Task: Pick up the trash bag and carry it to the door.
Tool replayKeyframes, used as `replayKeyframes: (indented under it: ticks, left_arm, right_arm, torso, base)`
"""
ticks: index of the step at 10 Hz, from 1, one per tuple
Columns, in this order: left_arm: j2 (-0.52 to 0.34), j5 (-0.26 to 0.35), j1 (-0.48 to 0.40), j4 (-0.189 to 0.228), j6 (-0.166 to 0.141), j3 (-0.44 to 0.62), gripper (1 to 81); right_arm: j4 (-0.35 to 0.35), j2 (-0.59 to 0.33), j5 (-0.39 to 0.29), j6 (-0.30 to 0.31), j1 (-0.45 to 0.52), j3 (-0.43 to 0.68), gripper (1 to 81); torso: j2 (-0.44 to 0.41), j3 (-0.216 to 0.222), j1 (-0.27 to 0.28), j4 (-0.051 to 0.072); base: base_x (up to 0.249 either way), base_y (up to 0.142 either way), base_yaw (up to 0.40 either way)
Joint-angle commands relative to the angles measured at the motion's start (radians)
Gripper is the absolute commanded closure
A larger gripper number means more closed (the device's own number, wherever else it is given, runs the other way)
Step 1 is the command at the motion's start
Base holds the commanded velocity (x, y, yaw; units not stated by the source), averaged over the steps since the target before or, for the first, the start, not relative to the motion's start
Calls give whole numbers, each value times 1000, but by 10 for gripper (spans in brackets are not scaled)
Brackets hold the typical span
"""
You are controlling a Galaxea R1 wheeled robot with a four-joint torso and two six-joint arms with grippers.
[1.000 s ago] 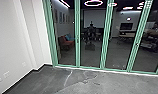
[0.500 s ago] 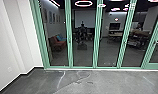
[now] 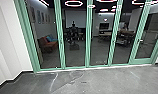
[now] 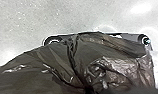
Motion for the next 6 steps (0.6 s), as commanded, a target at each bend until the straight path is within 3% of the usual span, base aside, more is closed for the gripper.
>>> replayKeyframes:
  ticks: [1,6]
  left_arm:
    - [-3,65,-73,6,5,-2,811]
    - [-3,65,-73,6,5,-2,811]
  right_arm:
    - [-9,12,-48,-2,51,7,10]
    - [-9,12,-48,-2,53,7,10]
  torso:
    - [0,0,0,0]
    - [0,0,0,0]
  base:
    - [0,0,-247]
    - [0,0,-249]
